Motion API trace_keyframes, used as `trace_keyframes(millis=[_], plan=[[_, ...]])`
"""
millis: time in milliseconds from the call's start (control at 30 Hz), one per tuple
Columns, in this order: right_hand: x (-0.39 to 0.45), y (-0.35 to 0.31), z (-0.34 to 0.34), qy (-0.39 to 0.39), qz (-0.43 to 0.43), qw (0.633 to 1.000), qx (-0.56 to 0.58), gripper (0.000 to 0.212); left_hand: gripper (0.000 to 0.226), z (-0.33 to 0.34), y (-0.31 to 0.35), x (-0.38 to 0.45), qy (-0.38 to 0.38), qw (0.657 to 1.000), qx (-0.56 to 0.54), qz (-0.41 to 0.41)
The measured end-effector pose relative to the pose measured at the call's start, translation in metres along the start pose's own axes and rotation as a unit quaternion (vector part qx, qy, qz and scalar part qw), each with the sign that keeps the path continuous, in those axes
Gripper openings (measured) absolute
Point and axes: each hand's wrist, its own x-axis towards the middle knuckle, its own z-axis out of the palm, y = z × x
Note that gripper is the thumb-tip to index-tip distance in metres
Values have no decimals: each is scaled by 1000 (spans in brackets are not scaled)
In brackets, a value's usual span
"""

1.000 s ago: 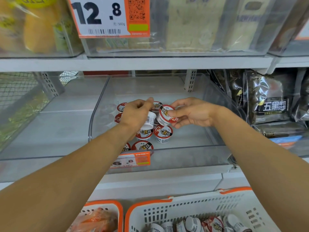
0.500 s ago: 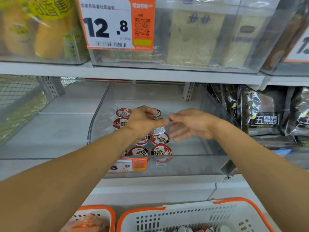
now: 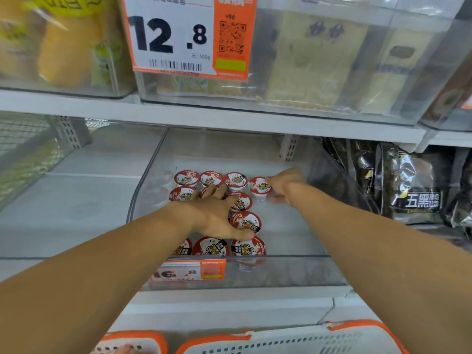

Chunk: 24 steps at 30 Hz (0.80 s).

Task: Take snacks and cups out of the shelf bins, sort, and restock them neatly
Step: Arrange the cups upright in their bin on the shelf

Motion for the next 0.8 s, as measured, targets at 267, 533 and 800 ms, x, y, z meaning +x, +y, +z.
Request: trace_keyframes(millis=[267,533,800], plan=[[14,10,2,31,23,999,36,18,113,-2,-4,2,-16,1000,-10,-2],[11,12,5,-12,18,998,63,25,113,0,-5,1,-6,1000,-28,-2],[-15,3,-9,-56,-29,998,-10,20,108,-9,-1,-4,14,999,-43,-5]])
